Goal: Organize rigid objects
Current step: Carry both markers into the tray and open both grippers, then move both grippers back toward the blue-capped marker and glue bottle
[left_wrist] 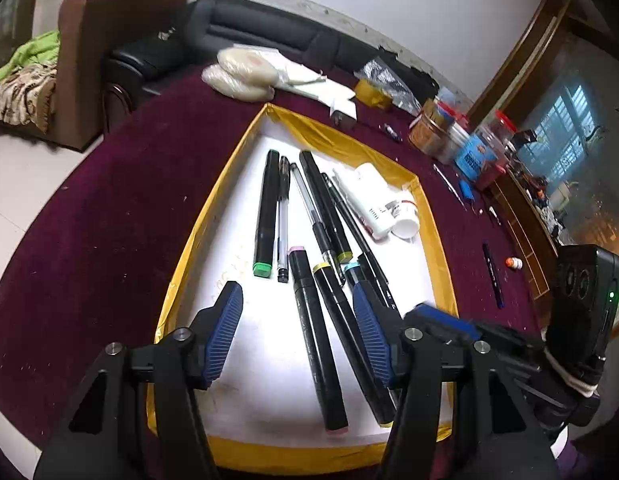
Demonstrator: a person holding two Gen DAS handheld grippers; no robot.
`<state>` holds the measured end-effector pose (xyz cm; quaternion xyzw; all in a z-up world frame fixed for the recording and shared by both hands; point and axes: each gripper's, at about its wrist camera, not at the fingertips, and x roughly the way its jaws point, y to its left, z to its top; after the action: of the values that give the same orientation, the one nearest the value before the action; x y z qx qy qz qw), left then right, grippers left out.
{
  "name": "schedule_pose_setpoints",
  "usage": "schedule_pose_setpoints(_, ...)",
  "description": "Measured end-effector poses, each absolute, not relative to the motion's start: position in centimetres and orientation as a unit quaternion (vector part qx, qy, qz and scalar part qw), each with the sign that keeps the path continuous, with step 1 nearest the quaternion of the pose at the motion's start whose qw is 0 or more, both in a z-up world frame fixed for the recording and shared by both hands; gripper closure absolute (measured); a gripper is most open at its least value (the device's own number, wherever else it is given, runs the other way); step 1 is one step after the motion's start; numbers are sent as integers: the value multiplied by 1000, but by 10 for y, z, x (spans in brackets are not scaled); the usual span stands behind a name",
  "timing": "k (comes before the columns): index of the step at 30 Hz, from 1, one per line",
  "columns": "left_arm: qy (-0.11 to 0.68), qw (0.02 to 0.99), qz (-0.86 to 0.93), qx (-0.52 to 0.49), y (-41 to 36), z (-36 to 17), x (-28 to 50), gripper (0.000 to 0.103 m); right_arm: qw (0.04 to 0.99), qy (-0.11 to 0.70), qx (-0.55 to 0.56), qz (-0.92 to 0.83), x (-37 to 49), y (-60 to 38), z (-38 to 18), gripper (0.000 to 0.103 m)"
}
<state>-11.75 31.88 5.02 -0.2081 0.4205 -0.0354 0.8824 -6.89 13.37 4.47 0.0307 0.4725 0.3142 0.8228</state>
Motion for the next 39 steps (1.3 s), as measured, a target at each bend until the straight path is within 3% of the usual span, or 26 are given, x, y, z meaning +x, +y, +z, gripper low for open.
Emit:
schedule_pose_setpoints(5,403,892,-13,-205,313,59,-125,47,873,418,4,251,-66,100,61,62)
schedule_pose_setpoints(13,406,896,-5,-180,285,61,-122,47,914,372,3,161,-62,33,79,61)
schedule_pose_setpoints(17,413,895,-14,-169,265,61,-119,47,923,361,3,135,-61,9,83,53)
schedule_pose_setpoints(39,450,886,-69,-91,163,64,-102,47,926,371,15,73,-48,-70,70,53)
